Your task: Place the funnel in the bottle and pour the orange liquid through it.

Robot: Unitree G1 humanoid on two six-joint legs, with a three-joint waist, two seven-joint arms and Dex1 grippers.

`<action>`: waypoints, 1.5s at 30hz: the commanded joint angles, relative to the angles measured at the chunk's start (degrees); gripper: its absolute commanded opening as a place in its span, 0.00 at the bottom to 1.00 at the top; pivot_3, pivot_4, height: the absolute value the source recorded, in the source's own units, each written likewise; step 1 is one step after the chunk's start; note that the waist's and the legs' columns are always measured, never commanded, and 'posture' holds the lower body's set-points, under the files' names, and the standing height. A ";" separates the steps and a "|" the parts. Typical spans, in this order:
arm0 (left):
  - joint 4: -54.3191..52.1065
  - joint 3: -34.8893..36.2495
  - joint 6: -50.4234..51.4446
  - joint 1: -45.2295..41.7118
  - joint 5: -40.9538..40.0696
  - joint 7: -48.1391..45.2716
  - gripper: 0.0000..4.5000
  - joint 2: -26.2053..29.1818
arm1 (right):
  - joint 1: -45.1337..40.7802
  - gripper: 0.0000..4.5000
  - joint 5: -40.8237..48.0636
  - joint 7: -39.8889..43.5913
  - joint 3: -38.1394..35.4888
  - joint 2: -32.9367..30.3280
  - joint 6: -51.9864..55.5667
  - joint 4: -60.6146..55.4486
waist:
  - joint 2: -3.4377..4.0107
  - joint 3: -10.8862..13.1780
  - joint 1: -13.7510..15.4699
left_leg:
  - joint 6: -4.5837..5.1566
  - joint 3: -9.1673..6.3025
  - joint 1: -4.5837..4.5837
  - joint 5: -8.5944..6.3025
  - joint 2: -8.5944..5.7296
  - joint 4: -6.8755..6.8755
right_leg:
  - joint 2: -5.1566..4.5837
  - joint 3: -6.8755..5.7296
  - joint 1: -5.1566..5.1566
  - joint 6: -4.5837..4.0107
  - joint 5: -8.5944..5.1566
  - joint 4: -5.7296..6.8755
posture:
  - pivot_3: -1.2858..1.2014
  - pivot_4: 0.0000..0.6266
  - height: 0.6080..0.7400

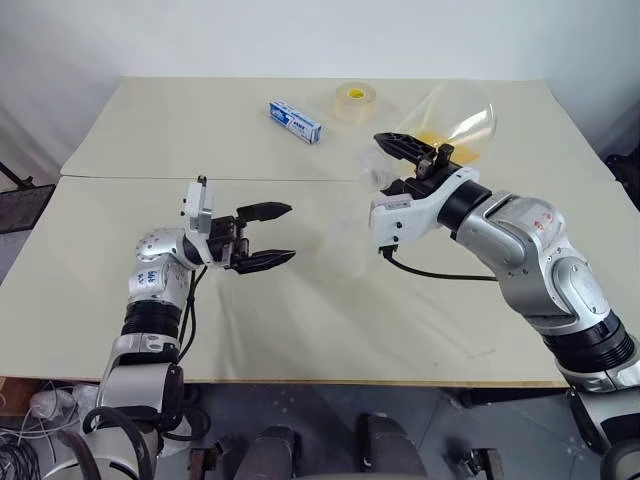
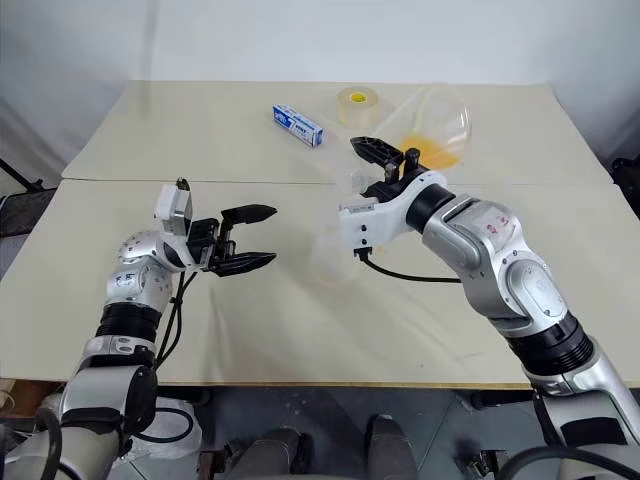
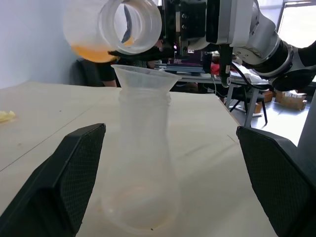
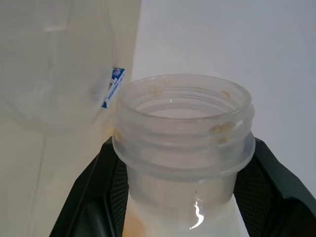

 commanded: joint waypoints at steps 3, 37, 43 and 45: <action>-1.71 0.95 -0.15 0.16 -1.27 0.18 1.00 -0.19 | -1.94 0.54 -3.32 -0.11 -1.64 -0.30 -3.06 0.18 | 0.00 0.00 0.00 | 0.00 0.00 0.00 0.00 -0.01 0.00 | -0.01 0.00 0.00 0.00 0.00 0.00 | 0.52 0.24 1.00; -0.30 0.65 -0.88 -0.86 -0.73 0.35 1.00 -0.83 | -3.17 0.54 -9.00 -1.90 -3.52 -0.57 -11.90 4.39 | 0.00 0.00 -0.04 | -0.01 0.00 0.00 0.00 0.00 0.00 | 0.00 -0.01 0.00 0.00 0.00 0.00 | 0.52 0.24 1.00; -0.08 0.63 -0.98 -1.02 -0.73 0.40 1.00 -0.88 | -3.52 0.54 -9.28 -2.10 -3.60 -0.67 -12.71 4.96 | 0.00 0.00 -0.05 | -0.01 0.00 0.00 0.00 0.00 0.00 | 0.00 -0.01 0.00 0.00 0.00 0.00 | 0.52 0.24 1.00; -0.07 0.61 -0.98 -1.05 -0.72 0.41 1.00 -0.89 | -3.55 0.54 -9.35 -2.15 -3.60 -0.76 -12.97 5.05 | 0.00 0.00 -0.06 | -0.01 0.00 0.00 0.00 0.00 0.00 | 0.00 -0.01 0.00 0.00 0.00 0.00 | 0.52 0.24 1.00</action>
